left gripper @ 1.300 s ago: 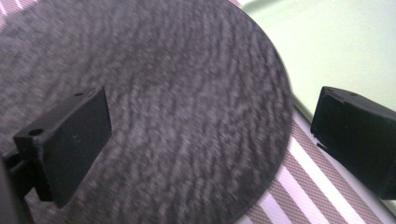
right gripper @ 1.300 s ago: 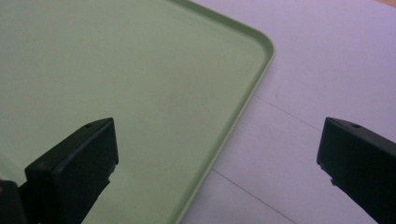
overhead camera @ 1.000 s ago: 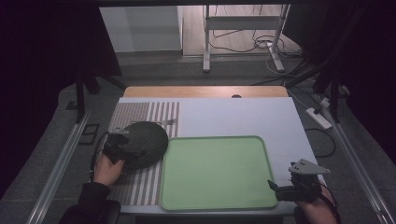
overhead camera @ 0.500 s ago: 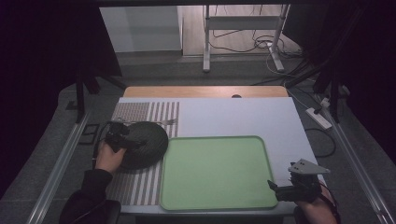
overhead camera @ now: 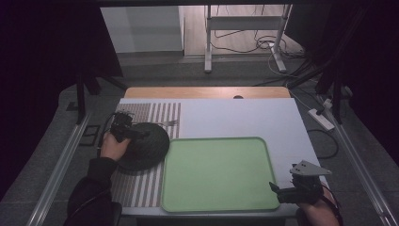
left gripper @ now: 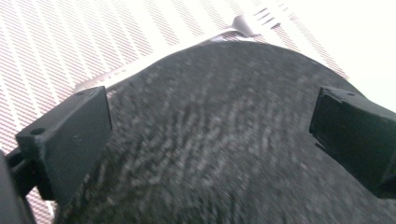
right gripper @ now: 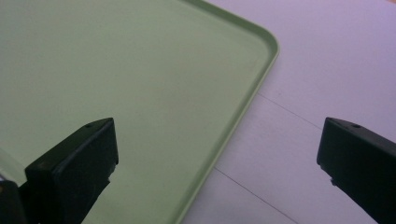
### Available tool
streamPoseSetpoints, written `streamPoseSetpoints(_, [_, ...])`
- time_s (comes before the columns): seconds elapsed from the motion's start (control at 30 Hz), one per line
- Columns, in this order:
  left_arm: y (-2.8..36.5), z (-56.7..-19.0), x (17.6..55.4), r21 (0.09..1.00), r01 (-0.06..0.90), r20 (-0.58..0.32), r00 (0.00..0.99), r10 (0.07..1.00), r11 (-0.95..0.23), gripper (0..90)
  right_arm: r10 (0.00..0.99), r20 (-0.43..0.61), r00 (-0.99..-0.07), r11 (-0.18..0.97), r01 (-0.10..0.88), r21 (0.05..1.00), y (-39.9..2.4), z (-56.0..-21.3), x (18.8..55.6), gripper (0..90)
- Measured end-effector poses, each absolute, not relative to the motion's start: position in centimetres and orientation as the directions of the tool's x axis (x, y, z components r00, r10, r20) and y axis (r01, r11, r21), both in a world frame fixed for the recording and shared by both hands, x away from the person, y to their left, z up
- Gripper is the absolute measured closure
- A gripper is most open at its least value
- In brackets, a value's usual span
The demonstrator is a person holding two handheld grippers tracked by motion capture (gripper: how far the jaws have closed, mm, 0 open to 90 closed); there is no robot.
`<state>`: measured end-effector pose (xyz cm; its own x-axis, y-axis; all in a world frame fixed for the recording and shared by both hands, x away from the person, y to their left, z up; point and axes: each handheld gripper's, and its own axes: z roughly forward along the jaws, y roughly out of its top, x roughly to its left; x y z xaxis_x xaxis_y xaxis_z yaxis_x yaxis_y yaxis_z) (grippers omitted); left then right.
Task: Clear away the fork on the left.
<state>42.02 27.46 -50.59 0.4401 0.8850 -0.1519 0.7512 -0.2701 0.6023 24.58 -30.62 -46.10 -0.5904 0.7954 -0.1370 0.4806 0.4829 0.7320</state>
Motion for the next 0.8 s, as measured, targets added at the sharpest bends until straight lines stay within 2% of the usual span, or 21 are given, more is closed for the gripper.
streamPoseSetpoints(0.33, [27.2, -50.8, 44.7, 0.584, 0.759, -0.149, 0.448, 0.881, -0.287, 0.2, 0.793, -0.138, -0.594, 0.487, 0.479, 0.73, -30.6, -46.1, 24.6, 0.0])
streamPoseSetpoints(0.5, [27.2, -50.8, 45.6, 0.583, 0.758, -0.141, 0.45, 0.882, -0.294, 7.3, 0.791, -0.139, -0.596, 0.488, 0.479, 0.73, -30.6, -46.1, 24.6, 0.0])
streamPoseSetpoints(0.6, [27.5, -50.7, 46.4, 0.577, 0.762, -0.133, 0.442, 0.887, -0.293, 19.6, 0.79, -0.14, -0.597, 0.49, 0.477, 0.73, -30.5, -46.1, 24.6, 0.0])
streamPoseSetpoints(0.73, [27.8, -50.6, 47.3, 0.573, 0.762, -0.133, 0.45, 0.883, -0.302, 45.3, 0.787, -0.144, -0.6, 0.496, 0.476, 0.726, -30.5, -46.1, 24.6, 0.0])
streamPoseSetpoints(0.77, [27.8, -50.6, 47.3, 0.573, 0.762, -0.133, 0.45, 0.883, -0.302, 54.3, 0.787, -0.144, -0.6, 0.496, 0.476, 0.726, -30.5, -46.1, 24.6, 0.0])
streamPoseSetpoints(0.8, [27.9, -50.7, 47.7, 0.554, 0.769, -0.119, 0.454, 0.883, -0.32, 69.0, 0.785, -0.146, -0.602, 0.498, 0.475, 0.726, -30.5, -46.1, 24.6, 0.0])
